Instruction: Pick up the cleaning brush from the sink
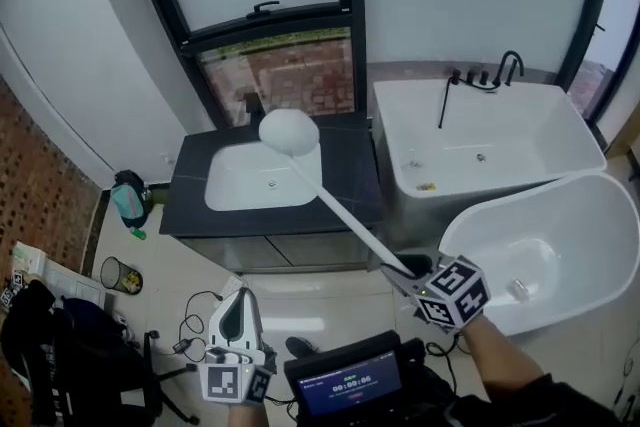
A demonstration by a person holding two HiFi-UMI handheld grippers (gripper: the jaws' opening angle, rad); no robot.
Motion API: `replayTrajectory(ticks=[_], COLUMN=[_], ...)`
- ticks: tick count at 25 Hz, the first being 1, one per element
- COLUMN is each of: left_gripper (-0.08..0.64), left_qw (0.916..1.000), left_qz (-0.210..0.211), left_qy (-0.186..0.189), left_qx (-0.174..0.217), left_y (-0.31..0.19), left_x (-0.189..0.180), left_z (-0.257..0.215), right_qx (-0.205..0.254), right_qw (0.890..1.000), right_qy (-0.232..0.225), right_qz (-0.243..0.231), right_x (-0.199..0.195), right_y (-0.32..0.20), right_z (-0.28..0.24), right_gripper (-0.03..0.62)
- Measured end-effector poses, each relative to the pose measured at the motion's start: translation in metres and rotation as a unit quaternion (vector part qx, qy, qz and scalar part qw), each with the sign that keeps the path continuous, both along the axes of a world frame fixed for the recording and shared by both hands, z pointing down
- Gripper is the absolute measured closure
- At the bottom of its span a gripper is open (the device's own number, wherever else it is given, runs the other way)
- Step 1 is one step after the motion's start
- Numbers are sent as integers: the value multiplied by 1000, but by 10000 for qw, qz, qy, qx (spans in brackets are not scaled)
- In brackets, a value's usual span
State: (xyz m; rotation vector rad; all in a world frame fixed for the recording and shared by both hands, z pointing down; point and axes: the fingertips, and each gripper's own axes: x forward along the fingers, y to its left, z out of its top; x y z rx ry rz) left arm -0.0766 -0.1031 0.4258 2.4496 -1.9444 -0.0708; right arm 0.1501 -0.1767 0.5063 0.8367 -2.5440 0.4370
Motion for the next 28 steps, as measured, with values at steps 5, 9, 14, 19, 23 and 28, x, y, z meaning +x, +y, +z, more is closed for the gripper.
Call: replayTrajectory(ticks=[5,9,14,19,23,28], left_gripper=[551,551,551,551,551,551], left_qw=[9998,9998,9998,9997,9994,9994], left_qz=[-135,-173,-43,72,199,264], left_qy=[-120,-124,-191,-212,-290,-204], left_qx=[47,16,60,9,26,43], left_y=[96,139,181,199,197,196], left_x=[21,5,-23,-31,-28,-32], left_z=[-25,-25,-27,-21,-22,-24], right_qx=[282,346,421,416,451,511], right_qw=[9992,9987,9977,9967,9963,9961], right_qy=[-274,-333,-413,-496,-477,-412], right_qz=[-19,161,334,482,557,586], right_x=[39,39,12,9,8,2], right_y=[63,99,141,164,170,175], right_z=[-27,-35,-34,-38,-42,-43], right_gripper=[525,525,525,525,525,525])
